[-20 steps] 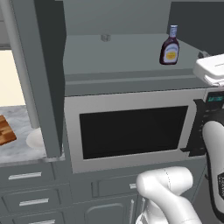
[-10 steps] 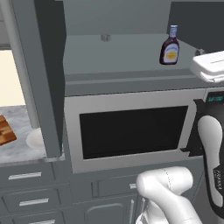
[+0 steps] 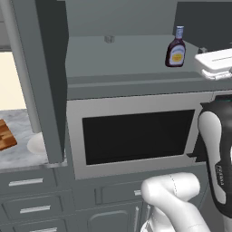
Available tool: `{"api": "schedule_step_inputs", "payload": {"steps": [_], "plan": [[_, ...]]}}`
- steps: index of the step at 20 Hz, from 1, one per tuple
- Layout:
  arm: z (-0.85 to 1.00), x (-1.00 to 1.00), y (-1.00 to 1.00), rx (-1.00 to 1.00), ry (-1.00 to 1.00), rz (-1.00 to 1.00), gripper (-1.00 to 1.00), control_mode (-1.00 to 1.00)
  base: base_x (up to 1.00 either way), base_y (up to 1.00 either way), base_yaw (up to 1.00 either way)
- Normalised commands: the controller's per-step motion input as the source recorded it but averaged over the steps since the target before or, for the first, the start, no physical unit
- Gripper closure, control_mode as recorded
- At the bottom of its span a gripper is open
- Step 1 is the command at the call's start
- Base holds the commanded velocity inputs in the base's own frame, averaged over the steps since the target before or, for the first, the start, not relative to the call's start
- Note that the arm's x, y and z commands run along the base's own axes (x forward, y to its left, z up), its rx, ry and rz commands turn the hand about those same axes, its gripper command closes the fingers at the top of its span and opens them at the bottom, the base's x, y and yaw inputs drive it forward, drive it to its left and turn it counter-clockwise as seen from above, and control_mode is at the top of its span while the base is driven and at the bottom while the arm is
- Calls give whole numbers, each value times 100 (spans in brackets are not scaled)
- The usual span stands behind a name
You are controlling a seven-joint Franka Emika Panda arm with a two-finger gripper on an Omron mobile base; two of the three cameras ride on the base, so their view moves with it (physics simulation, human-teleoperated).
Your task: Pick the chicken drumstick from the plate and place it on the cutting board. Then pick the condiment bottle from the cabinet and place it next to the cutting board.
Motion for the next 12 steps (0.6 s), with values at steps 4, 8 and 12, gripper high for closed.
{"api": "schedule_step_inputs", "payload": {"steps": [4,8,12], "plan": [[0,22,-1,0,0,-1,-100,-100,0,0,0],[0,18,0,0,0,0,-100,-100,0,0,0],[0,14,-2,0,0,0,-100,-100,0,0,0]]}}
